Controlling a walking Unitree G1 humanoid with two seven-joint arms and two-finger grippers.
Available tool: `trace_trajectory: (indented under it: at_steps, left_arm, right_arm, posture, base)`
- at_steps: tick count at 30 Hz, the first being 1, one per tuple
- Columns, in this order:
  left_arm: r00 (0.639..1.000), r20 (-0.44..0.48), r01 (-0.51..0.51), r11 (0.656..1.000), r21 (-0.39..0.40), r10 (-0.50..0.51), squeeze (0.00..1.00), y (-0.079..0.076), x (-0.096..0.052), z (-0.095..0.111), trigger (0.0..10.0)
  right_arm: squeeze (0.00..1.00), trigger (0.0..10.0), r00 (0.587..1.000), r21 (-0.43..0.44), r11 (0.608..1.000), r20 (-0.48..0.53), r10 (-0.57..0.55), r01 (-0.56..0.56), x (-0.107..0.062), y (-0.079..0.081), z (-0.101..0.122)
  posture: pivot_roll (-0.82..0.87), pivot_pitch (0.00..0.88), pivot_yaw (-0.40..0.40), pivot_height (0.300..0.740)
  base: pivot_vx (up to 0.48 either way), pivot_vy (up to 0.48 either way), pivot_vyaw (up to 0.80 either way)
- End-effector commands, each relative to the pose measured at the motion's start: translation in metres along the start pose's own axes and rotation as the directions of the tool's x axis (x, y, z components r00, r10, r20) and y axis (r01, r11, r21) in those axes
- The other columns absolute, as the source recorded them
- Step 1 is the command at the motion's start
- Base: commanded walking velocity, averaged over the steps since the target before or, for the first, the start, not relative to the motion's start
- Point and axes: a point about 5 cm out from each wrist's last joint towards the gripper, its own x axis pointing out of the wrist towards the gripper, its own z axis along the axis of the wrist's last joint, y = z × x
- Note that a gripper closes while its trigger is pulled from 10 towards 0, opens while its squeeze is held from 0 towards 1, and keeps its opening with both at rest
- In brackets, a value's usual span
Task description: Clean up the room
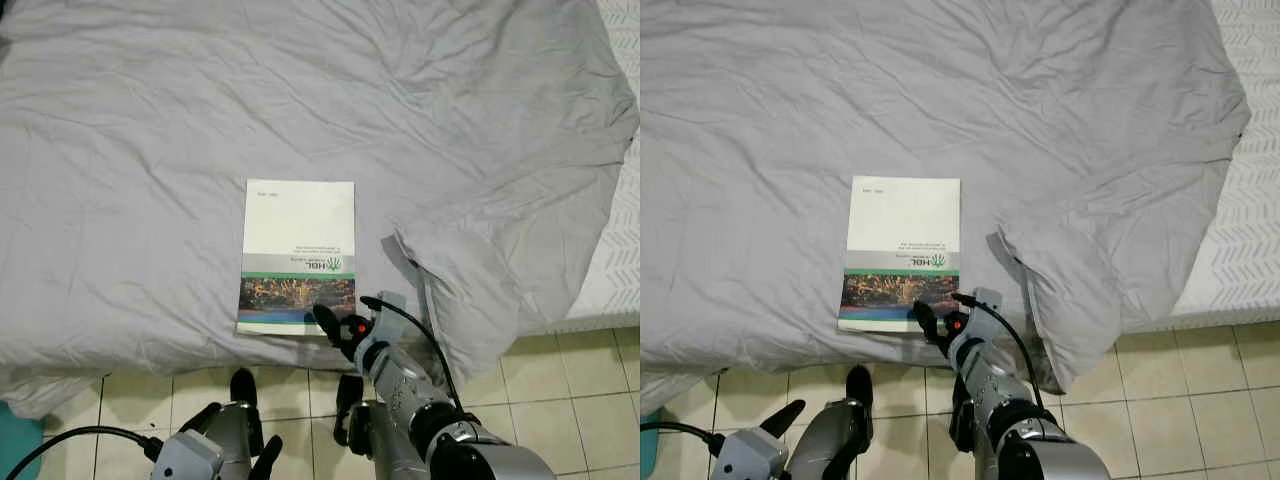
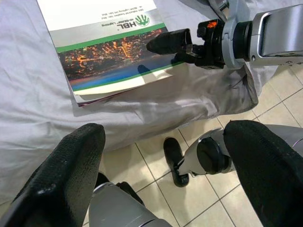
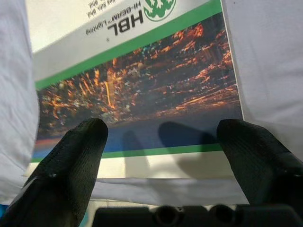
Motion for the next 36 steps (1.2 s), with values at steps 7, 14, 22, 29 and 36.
trace_trajectory:
  at_steps: [7, 14, 22, 29, 36]
  left_arm:
    - [0.999, -0.040, -0.008, 1.000, -0.016, 0.008, 0.00, -0.007, -0.008, -0.006, 10.0]
    - [0.999, -0.042, -0.007, 1.000, -0.027, 0.006, 0.00, -0.011, -0.004, -0.008, 10.0]
    - [0.998, -0.057, -0.012, 0.999, -0.031, 0.010, 0.00, -0.012, -0.007, -0.010, 10.0]
    - [0.998, -0.057, -0.018, 0.999, -0.037, 0.016, 0.00, -0.013, -0.007, -0.010, 10.0]
    - [0.998, -0.059, -0.016, 0.999, -0.038, 0.014, 0.00, -0.014, -0.008, -0.010, 10.0]
  right_arm:
    - [0.00, 10.0, 1.000, -0.201, 0.980, -0.029, -0.008, 0.002, 0.000, 0.009, -0.014]
    - [0.00, 10.0, 0.996, -0.175, 0.982, -0.034, -0.084, 0.076, -0.005, -0.004, -0.018]
    - [0.00, 10.0, 0.991, -0.179, 0.977, -0.046, -0.129, 0.119, -0.010, -0.010, -0.025]
    - [0.00, 10.0, 0.991, 0.087, 0.991, -0.093, -0.093, 0.101, -0.010, -0.006, -0.036]
    - [0.00, 0.0, 0.992, 0.154, 0.985, -0.109, -0.058, 0.074, -0.008, 0.001, -0.038]
  posture:
    - [0.26, 0.687, -0.099, 0.740]
    - [0.25, 0.684, -0.102, 0.740]
    - [0.26, 0.691, -0.100, 0.740]
    - [0.26, 0.690, -0.099, 0.740]
    - [0.27, 0.689, -0.095, 0.740]
  base:
    - [0.000, 0.000, 0.00]
    - [0.000, 0.000, 0.00]
    - [0.000, 0.000, 0.00]
    - [0.000, 0.000, 0.00]
    - [0.000, 0.000, 0.00]
